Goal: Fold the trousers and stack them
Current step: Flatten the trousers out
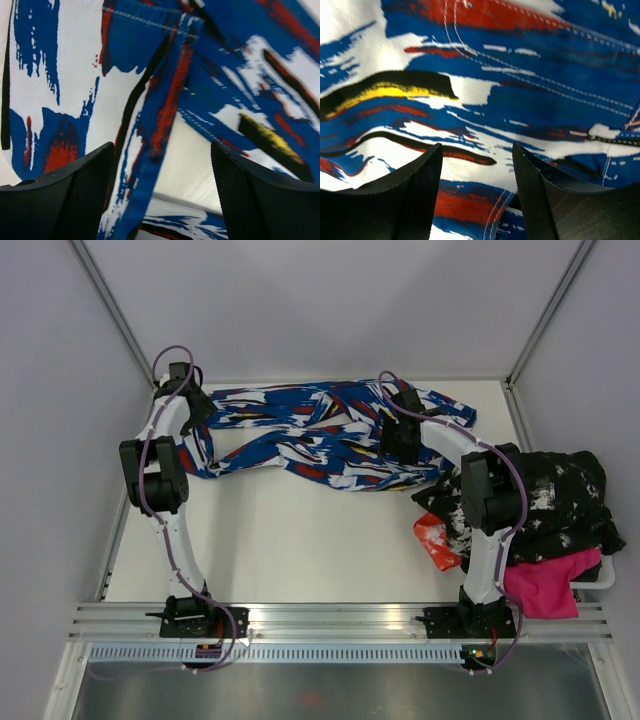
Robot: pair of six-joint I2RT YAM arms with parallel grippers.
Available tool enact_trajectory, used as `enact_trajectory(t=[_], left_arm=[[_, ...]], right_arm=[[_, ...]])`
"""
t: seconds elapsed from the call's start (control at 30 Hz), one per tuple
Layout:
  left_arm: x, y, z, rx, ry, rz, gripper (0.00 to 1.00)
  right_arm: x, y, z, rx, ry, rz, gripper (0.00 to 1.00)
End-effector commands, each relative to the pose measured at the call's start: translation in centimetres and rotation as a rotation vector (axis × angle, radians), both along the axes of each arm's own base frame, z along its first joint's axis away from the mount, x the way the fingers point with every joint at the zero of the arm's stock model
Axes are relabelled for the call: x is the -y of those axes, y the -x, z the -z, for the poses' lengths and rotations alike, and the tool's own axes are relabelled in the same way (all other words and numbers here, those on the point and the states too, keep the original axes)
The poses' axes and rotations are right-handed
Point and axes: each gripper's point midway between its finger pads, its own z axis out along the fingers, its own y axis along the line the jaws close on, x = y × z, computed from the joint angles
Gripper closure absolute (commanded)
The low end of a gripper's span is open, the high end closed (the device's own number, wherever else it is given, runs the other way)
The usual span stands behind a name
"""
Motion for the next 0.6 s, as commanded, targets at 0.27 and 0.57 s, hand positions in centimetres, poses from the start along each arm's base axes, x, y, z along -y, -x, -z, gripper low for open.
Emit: enact_trajectory(t=[0.27, 0.57], left_arm=[[-2.2, 0.1, 4.6, -0.148, -0.132, 0.051, 0.29], [-1.2, -3.3, 2.6, 0.013, -0.088, 0.107, 0.98]], right_arm=[[-0.6, -1.4, -3.1, 0.101, -0.029, 0.006, 0.35], [-0.6, -2.0, -2.9, 0.105, -0.022, 0.002, 0.35]])
